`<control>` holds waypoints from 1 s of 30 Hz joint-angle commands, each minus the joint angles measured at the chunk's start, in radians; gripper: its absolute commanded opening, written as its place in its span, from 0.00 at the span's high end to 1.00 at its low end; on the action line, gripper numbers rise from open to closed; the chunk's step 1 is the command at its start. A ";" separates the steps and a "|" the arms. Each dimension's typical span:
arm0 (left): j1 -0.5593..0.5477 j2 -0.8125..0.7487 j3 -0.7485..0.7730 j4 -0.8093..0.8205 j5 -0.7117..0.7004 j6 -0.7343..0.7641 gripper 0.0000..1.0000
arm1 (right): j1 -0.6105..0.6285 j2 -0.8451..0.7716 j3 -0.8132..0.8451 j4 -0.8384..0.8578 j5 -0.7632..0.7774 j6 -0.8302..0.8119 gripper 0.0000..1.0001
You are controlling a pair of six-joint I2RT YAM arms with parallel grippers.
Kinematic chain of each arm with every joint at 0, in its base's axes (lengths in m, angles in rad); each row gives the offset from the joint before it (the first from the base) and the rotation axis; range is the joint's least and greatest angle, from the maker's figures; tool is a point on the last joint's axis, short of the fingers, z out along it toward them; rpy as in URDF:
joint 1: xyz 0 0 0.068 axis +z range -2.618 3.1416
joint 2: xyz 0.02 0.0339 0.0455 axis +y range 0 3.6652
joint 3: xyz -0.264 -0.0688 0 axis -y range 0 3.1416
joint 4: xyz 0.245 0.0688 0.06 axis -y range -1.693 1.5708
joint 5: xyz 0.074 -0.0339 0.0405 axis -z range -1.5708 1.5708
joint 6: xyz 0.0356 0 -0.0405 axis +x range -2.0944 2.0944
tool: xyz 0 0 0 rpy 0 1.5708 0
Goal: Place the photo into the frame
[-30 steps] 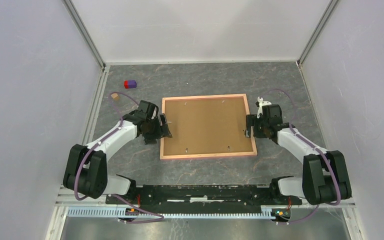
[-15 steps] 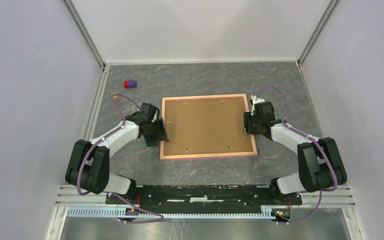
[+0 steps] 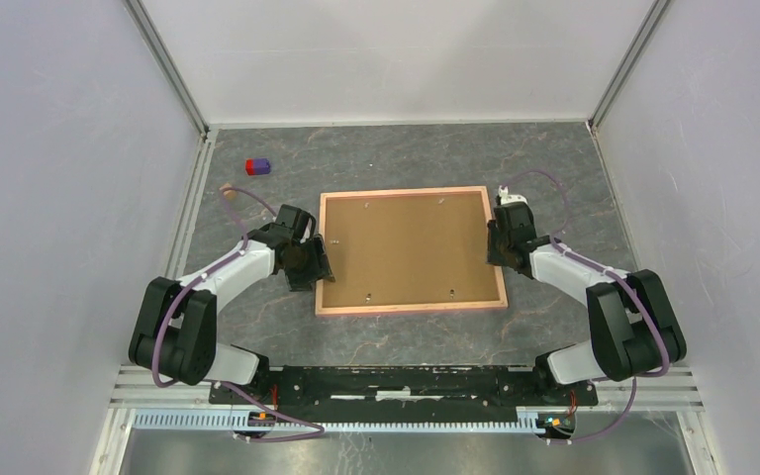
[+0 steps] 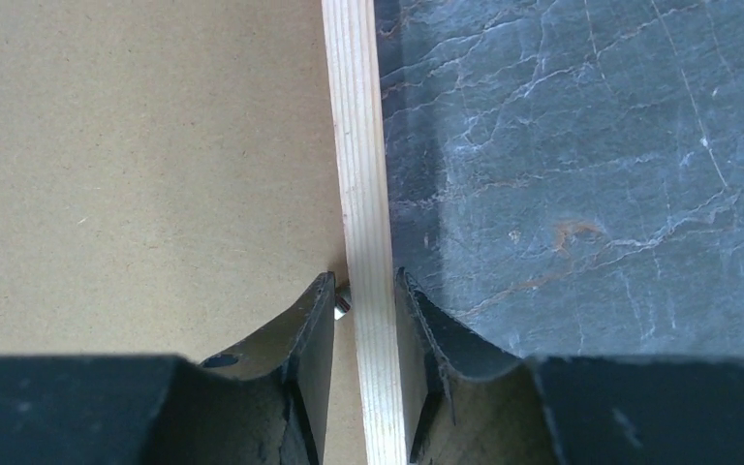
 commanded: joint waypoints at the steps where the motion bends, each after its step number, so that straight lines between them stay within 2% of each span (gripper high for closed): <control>1: -0.001 -0.019 -0.007 0.038 0.018 0.002 0.34 | 0.047 0.004 -0.016 -0.103 0.046 0.069 0.68; 8: -0.001 -0.006 -0.024 0.060 0.033 -0.019 0.33 | 0.080 0.048 0.015 -0.174 0.077 0.155 0.70; 12: -0.002 -0.017 -0.027 0.066 0.034 -0.023 0.32 | 0.088 0.027 -0.036 -0.164 0.112 0.216 0.78; 16: -0.002 -0.055 -0.028 0.057 0.012 -0.027 0.22 | 0.089 -0.024 -0.088 -0.142 0.125 0.244 0.81; 19: -0.010 -0.106 -0.024 0.027 -0.026 -0.036 0.14 | 0.089 -0.062 -0.097 -0.133 0.128 0.242 0.78; 23: -0.059 -0.196 -0.021 -0.044 -0.073 -0.082 0.10 | 0.089 -0.133 -0.107 -0.114 0.129 0.211 0.67; 26: -0.134 -0.286 -0.035 -0.094 -0.108 -0.142 0.11 | 0.090 -0.190 -0.130 -0.079 0.092 0.164 0.43; 28: -0.172 -0.342 -0.058 -0.102 -0.106 -0.191 0.13 | 0.089 -0.222 -0.149 -0.051 0.062 0.149 0.33; 30: -0.211 -0.396 -0.085 -0.101 -0.087 -0.256 0.15 | 0.089 -0.242 -0.162 -0.037 0.058 0.138 0.28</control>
